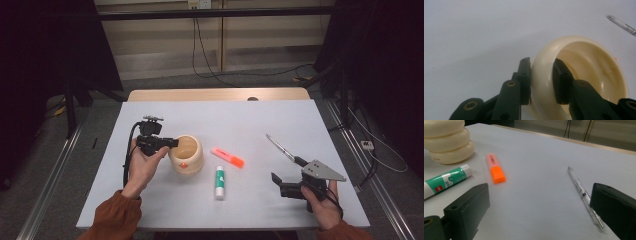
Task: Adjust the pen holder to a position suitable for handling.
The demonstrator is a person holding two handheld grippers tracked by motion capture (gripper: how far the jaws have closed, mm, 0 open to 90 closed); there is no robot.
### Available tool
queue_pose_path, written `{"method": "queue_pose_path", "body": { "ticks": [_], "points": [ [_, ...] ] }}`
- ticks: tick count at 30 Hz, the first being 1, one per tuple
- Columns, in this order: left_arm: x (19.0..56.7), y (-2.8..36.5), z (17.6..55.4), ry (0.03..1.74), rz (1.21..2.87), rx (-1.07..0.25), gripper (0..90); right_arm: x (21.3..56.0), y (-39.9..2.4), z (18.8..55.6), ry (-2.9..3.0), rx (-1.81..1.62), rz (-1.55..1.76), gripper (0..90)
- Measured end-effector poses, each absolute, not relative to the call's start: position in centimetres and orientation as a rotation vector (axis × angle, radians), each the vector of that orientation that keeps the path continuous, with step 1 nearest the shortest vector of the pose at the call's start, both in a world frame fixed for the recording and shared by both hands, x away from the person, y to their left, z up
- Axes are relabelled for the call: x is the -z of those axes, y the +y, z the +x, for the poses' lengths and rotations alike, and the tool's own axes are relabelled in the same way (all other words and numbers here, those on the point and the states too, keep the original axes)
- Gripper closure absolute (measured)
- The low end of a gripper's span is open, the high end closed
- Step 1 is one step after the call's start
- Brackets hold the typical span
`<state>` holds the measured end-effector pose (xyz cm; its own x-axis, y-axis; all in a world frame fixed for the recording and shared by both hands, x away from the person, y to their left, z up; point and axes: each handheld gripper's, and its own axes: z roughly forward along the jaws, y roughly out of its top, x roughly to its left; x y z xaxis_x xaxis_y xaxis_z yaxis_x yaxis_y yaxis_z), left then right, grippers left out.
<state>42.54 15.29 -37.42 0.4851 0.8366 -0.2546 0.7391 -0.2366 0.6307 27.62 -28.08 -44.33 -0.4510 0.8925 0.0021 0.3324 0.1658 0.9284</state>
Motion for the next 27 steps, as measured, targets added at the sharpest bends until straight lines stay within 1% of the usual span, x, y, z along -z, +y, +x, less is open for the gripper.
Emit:
{"method": "queue_pose_path", "body": {
  "ticks": [8,13,20,23,25,27],
  "points": [
    [37.66,14.78,42.71,1.295,2.022,-0.214,71.4,44.33,-28.04,27.63,1.881,-1.272,1.153,2.3],
    [37.82,14.69,42.95,1.306,2.007,-0.203,70.7,44.35,-28.04,27.66,1.883,-1.272,1.153,2.3],
    [38.29,14.55,43.12,1.273,2.029,-0.187,66.6,44.36,-27.99,27.65,1.888,-1.272,1.15,2.3],
    [38.24,14.42,42.97,1.241,2.036,-0.209,60.7,44.33,-28.03,27.6,1.886,-1.274,1.149,2.3],
    [38.1,14.45,42.89,1.227,2.041,-0.245,53.9,44.34,-28.06,27.63,1.886,-1.273,1.151,2.3],
    [37.97,14.63,42.8,1.206,2.027,-0.237,48.8,44.34,-28.04,27.65,1.886,-1.274,1.15,2.3]
  ]
}}
